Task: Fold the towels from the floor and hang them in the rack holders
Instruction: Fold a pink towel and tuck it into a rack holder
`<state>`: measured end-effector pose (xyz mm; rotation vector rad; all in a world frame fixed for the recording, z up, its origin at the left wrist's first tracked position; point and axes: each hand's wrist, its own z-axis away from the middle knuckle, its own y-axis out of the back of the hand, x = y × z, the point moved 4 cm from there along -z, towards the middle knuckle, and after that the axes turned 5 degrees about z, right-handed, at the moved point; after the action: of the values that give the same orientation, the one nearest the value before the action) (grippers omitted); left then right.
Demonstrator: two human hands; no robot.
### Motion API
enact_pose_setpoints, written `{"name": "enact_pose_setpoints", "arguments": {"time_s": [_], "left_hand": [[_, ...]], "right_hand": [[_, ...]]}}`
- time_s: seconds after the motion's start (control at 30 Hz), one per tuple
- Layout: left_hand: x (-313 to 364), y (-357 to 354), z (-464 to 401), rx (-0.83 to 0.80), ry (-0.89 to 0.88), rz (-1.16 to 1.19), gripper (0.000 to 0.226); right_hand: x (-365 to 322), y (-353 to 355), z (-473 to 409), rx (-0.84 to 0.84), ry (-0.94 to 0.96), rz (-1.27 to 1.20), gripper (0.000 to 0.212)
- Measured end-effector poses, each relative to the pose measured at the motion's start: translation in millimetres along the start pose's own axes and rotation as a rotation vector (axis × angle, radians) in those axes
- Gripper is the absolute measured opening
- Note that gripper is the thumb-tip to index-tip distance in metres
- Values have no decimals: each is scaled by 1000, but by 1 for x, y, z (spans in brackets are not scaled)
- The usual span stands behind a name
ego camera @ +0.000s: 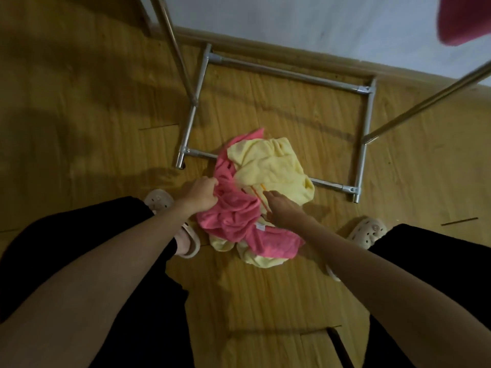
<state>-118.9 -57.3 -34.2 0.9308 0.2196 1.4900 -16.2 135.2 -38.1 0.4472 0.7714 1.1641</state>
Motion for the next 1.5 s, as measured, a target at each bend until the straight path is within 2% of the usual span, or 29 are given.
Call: {"name": "enact_pose_setpoints", "arguments": {"time_s": [0.13,0.23,0.37,0.47,0.57,0.63,0.7,0.83,0.93,1.07,1.17,1.33,1.5], "left_hand": [[-12,-28,-14,-103,-60,-25,49],[-18,-43,-24,-126,-112,-238,56],[-28,-58,-31,-195,-77,-481,51],[-34,-66,-31,-213,-63,-512,50],[-32,-69,-29,-213,-46,-413,50],[-21,-65,-26,-158,-114,-325,43],[-8,-56,-19,-84,-179,-131,27],[18,-38,2,-45,-193,218,15],[34,-16,23,80,-211,379,22],[61,18,68,244,-249,680,19],[90,47,111,378,-297,815,27],[133,98,176,568,-368,913,28],[163,127,222,601,-480,900,26]], "right_hand": [[-8,-34,-27,-24,-32,-8,69],[-11,-50,-40,-12,-70,-39,74],[-10,-57,-50,3,-115,-112,65],[-14,-54,-52,43,-127,-232,41],[-23,-36,-43,139,-136,-427,27],[-29,-15,-30,176,-125,-597,30],[-31,8,-13,216,-120,-759,28],[-19,43,29,348,-167,-969,22],[-8,56,61,448,-218,-1075,24],[-10,66,99,553,-158,-1013,24],[-21,77,132,638,-57,-933,19],[-27,102,189,727,60,-865,25],[-26,127,240,770,142,-806,32]]}}
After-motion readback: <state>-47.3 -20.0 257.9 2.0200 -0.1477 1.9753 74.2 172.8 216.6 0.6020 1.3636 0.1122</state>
